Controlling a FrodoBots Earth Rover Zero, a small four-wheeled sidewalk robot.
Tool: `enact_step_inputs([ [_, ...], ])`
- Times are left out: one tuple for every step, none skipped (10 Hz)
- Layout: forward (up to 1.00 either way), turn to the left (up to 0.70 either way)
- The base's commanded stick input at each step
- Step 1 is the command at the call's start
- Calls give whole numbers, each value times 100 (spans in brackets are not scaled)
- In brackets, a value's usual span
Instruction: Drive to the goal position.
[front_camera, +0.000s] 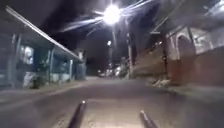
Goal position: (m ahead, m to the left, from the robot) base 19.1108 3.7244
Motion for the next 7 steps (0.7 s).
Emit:
enact_step_inputs([
  [100, 1],
  [100, 1],
  [100, 1],
  [100, 1],
  [100, -11],
  [100, -35],
  [100, -38],
])
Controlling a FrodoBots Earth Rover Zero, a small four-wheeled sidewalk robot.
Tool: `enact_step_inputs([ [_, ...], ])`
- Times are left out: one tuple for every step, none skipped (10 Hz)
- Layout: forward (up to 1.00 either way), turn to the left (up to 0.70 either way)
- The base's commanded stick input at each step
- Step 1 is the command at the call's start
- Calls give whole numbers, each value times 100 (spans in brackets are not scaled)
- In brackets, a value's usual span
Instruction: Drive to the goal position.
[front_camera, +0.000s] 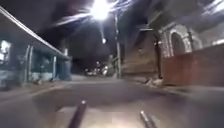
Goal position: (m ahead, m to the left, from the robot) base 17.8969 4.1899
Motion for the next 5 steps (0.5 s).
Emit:
enact_step_inputs([
  [100, -2],
  [100, 1],
  [100, 1],
  [100, 1],
  [100, 1],
])
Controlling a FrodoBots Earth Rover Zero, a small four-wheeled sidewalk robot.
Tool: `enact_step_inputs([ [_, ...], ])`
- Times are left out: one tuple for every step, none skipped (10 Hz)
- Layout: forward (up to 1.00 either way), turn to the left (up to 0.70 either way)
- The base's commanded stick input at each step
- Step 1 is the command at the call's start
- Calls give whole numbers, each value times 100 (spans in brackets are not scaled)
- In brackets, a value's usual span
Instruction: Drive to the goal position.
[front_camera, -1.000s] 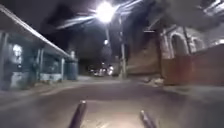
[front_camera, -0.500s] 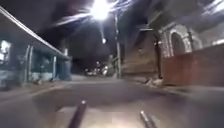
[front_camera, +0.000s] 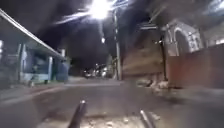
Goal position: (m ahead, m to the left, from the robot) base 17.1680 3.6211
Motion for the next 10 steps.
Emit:
enact_step_inputs([
  [100, 1],
  [100, 1],
  [100, 1],
  [100, 1],
  [100, 1],
  [100, 1],
  [100, 1],
  [100, 1],
  [100, 1],
  [100, 1],
])
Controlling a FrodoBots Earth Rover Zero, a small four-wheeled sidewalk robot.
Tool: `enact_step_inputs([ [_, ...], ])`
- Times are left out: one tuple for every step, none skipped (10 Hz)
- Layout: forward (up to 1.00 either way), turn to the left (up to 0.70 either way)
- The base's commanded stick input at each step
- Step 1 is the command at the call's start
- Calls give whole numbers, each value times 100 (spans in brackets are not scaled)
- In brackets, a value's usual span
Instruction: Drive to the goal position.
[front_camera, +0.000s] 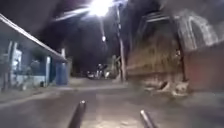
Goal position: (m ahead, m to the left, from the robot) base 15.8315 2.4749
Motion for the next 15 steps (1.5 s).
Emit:
enact_step_inputs([
  [100, 1],
  [100, 1],
  [100, 1],
  [100, 1],
  [100, -11],
  [100, -39],
  [100, -16],
  [100, 1],
  [100, 1],
  [100, 1],
  [100, 1],
  [100, 1],
  [100, 1],
  [100, 1],
  [100, 1],
])
